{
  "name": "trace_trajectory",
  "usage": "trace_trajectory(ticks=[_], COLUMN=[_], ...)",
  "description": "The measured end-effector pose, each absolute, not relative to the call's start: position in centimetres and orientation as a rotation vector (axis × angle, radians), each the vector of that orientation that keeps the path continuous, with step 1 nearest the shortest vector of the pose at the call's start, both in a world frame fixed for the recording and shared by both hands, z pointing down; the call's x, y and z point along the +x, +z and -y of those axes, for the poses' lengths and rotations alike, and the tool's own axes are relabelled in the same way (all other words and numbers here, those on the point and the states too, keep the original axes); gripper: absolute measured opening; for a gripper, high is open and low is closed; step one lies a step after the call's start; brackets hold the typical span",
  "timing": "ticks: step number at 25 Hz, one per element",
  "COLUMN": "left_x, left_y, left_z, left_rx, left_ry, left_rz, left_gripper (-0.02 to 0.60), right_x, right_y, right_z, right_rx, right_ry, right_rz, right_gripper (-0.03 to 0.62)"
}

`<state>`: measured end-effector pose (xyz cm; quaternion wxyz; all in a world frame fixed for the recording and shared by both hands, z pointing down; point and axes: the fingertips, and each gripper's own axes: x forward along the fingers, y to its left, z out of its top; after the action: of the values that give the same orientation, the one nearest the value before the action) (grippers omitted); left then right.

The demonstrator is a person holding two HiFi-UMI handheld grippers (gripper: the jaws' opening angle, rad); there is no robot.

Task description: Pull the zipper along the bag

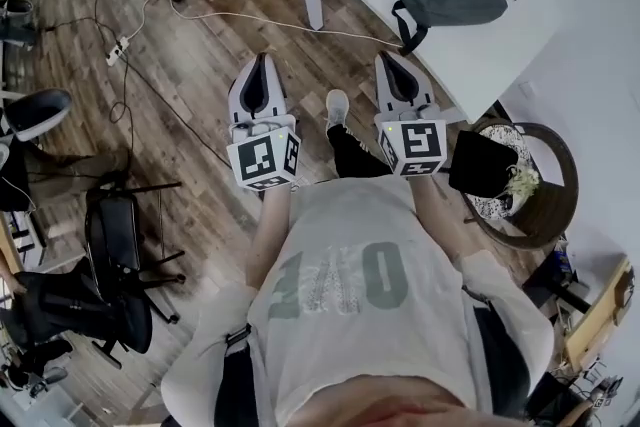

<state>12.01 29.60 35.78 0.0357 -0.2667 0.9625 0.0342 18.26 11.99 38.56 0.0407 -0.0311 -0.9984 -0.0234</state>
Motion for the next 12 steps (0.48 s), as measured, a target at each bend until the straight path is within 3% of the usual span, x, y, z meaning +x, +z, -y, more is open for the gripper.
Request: trace_trajectory(ticks=[12], left_x=[-4.5], left_y=[34.2], left_z=[-25.8], left_rx=[-0.731], left_ry=[0.051], left_rz=[-2.960], left_gripper=[0.026], right_x=[0.5], right_y=[37.7], right_z=[-7.3], right_rx=[-0.178], right_ry=[-0.051], right_rz=[3.071], right_gripper=[0.028])
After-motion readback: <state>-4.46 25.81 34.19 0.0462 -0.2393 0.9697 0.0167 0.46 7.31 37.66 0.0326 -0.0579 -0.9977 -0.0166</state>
